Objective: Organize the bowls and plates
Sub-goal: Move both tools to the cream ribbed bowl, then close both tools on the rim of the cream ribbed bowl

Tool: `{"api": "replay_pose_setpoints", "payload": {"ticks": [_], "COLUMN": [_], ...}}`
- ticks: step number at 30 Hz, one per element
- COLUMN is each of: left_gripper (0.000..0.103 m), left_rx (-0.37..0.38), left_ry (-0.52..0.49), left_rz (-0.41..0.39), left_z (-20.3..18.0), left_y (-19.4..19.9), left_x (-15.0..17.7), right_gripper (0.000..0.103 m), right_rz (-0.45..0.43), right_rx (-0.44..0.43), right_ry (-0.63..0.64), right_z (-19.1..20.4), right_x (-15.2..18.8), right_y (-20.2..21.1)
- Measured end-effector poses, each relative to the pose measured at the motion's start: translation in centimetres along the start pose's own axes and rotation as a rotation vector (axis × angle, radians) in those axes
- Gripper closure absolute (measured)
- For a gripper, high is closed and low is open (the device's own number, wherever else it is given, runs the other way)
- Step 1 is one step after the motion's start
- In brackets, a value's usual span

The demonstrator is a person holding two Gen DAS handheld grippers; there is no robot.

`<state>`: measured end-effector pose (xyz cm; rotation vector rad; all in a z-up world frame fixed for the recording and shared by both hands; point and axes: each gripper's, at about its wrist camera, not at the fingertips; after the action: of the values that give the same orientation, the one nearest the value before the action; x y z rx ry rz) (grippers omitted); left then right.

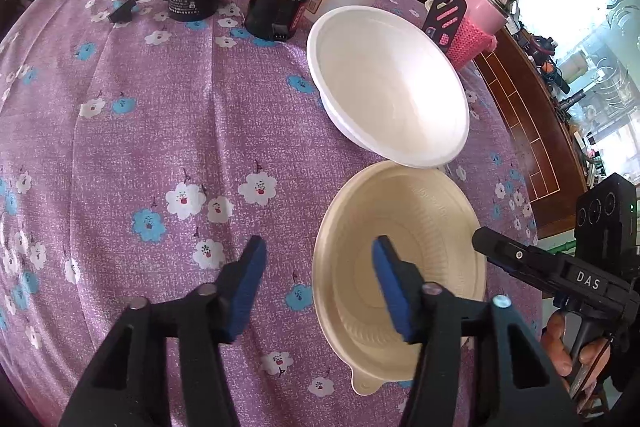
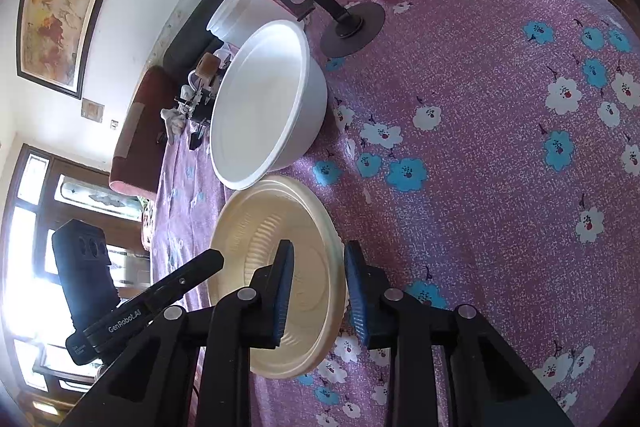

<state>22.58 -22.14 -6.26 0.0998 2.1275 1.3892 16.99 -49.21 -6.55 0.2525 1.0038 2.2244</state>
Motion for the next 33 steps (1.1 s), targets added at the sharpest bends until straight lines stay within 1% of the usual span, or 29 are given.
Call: {"api": "replay_pose_setpoints", "payload": {"ticks": [1, 2, 4, 5, 6, 8, 12, 17, 19, 20, 23, 27, 33], "left_gripper": [0.06, 0.065, 0.067, 0.071, 0.079, 0.084, 0.085, 0.085, 0.088, 0.092, 0.093, 0.094, 0.094], "left_rx": [0.006, 0.013, 0.019, 0.024, 0.027, 0.03, 0.021, 0.023, 0.018, 0.013, 0.011, 0.0, 0.01], "left_ry": [0.0, -0.001, -0.004, -0.004, -0.005, -0.006, -0.012, -0.017, -0.014, -0.014, -0.008, -0.025, -0.018], "left_rz": [0.002, 0.011, 0.018, 0.021, 0.024, 0.018, -0.003, 0.0, -0.004, -0.007, -0.027, -0.048, -0.06], "left_z": [0.0, -0.1, -0.2, -0.2, -0.2, -0.4, -0.4, -0.4, -0.3, -0.3, -0.1, -0.3, -0.3], "left_y": [-0.1, -0.2, -0.4, -0.5, -0.6, -0.5, 0.3, 0.3, 0.3, 0.4, 0.8, 1.2, 1.8], "left_x": [0.0, 0.0, 0.0, 0.0, 0.0, 0.0, -0.2, -0.2, -0.3, -0.3, -0.2, -0.3, -0.4], "right_gripper": [0.076, 0.077, 0.077, 0.077, 0.078, 0.079, 0.08, 0.08, 0.08, 0.08, 0.093, 0.094, 0.094], "right_rz": [0.002, 0.002, 0.005, 0.006, 0.006, 0.005, 0.005, 0.018, 0.017, 0.015, 0.001, -0.014, -0.029], "right_rx": [0.001, 0.004, 0.003, 0.003, 0.003, 0.006, 0.006, 0.01, 0.015, 0.016, 0.021, 0.031, 0.023], "right_ry": [0.001, 0.002, 0.001, 0.001, 0.0, 0.003, 0.005, 0.004, 0.008, 0.008, 0.006, 0.023, 0.029], "right_z": [0.0, 0.0, 0.0, 0.0, 0.0, 0.1, 0.1, 0.0, 0.1, 0.2, 0.2, 0.4, 0.8], "right_x": [0.0, 0.0, 0.1, 0.1, 0.1, 0.1, 0.1, 0.1, 0.1, 0.1, 0.1, 0.2, 0.3], "right_y": [-0.1, -0.1, -0.2, -0.3, -0.3, -0.4, -0.4, -0.7, -0.9, -0.9, -0.9, -0.8, -0.4]}}
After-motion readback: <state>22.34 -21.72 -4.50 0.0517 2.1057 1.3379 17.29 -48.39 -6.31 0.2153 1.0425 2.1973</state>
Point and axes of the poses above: each gripper's, at about its wrist camera, not at the fingertips, and y roughly against the way its jaws point, z to its left, x to its underside, and after that the axes turned 13 degrees about -y, right-handed
